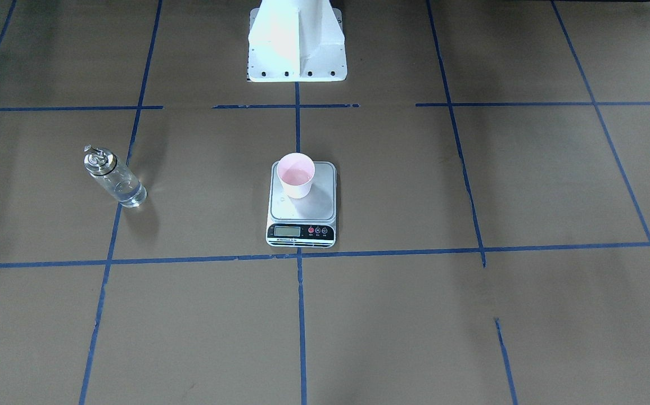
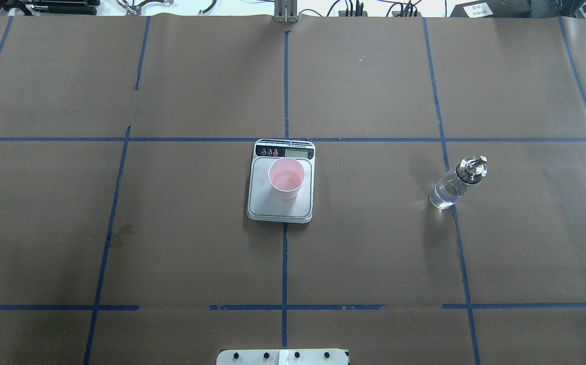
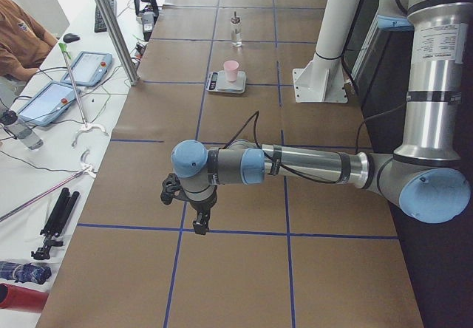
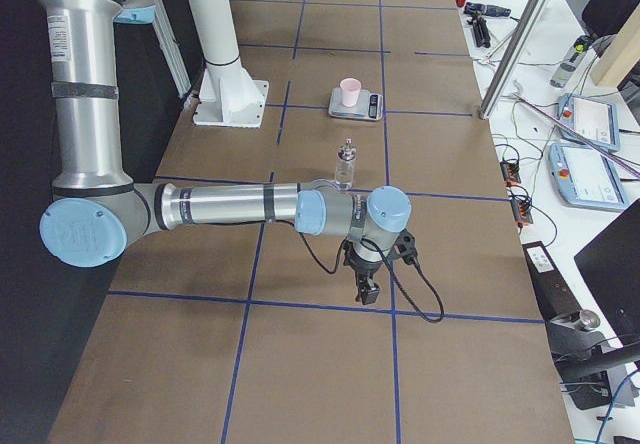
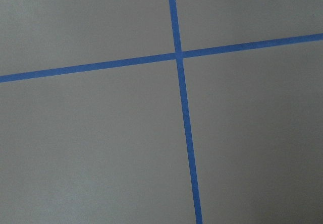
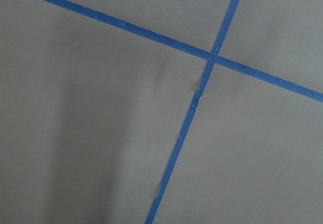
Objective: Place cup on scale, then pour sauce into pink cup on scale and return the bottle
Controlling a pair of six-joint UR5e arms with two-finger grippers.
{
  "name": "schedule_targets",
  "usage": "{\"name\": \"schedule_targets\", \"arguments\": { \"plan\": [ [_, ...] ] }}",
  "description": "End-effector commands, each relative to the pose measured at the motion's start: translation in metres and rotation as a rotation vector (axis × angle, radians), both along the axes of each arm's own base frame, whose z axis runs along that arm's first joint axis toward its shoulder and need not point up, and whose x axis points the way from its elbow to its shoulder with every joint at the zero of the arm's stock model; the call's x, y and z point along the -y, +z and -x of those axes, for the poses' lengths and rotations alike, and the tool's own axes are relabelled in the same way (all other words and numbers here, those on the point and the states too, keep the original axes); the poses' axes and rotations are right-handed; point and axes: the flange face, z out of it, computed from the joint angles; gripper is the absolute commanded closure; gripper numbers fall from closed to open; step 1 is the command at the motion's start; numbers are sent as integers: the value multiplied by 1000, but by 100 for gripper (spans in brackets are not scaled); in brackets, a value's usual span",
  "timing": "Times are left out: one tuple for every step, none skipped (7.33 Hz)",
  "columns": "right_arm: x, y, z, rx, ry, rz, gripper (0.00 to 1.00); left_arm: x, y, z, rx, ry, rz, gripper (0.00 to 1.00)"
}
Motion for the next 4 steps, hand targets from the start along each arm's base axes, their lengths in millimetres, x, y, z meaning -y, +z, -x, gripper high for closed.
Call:
{"name": "schedule_targets", "arguments": {
  "plan": [
    [-6,9,-1,3,4,-7,0,2,-5,0,-1,0,-12,0],
    [-9,12,0,7,7,-4,0,3,-7,0,-1,1,-27,0],
    [-8,9,0,8,9,-6,0,4,-8,0,-1,1,-37,0],
    [-8,9,0,10,13,-4,0,3,-7,0,-1,1,-36,0]
  ]
}}
